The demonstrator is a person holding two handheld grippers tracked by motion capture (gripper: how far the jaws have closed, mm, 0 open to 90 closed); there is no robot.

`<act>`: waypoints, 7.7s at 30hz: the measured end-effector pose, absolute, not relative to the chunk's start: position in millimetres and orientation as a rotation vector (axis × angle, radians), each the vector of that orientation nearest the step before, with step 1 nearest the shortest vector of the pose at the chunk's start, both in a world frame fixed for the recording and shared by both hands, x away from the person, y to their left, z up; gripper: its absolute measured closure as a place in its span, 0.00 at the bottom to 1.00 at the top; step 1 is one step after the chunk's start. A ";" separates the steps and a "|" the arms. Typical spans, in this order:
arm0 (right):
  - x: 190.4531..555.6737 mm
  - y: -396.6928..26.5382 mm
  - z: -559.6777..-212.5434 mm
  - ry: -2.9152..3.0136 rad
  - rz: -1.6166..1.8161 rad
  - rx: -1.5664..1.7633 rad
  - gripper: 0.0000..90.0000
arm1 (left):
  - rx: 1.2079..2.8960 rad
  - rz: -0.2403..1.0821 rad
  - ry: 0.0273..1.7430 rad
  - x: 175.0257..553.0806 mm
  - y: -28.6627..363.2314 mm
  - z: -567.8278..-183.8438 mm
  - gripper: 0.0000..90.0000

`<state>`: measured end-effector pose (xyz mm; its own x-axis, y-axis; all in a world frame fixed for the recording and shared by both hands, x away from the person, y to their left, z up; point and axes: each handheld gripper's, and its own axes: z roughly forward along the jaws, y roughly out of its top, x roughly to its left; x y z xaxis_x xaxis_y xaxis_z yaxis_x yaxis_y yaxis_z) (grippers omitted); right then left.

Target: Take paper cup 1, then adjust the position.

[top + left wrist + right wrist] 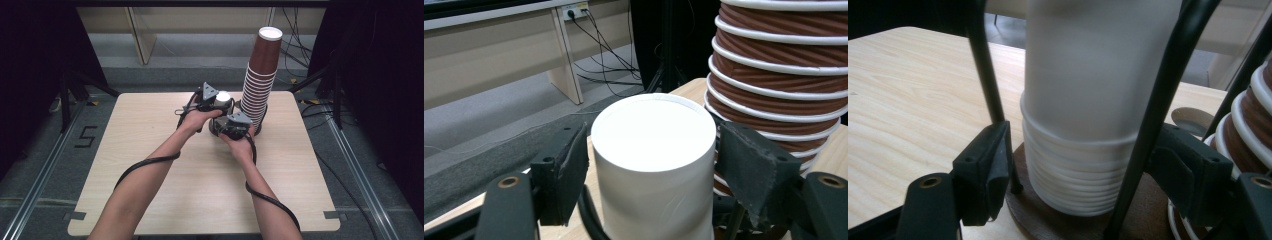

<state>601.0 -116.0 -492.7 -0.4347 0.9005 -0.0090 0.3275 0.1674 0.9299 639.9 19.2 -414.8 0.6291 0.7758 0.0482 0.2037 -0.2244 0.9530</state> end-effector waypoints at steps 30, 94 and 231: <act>600.4 -110.7 -503.5 1.834 1.158 1.186 0.35 | 1.764 0.662 0.825 649.5 8.0 -422.7 0.36; 516.5 -170.9 -452.6 1.892 1.331 1.063 0.28 | 1.638 0.689 0.766 585.0 44.5 -338.0 0.37; 447.3 -160.0 -465.3 1.939 1.907 1.492 0.31 | 1.869 0.391 0.502 448.6 40.7 -467.7 0.11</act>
<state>447.3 -160.0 -465.3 -0.5368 0.6255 0.5662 0.5764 -0.2182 0.7875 448.6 40.7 -467.7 0.8553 0.5175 0.0272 0.1534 -0.3029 0.9406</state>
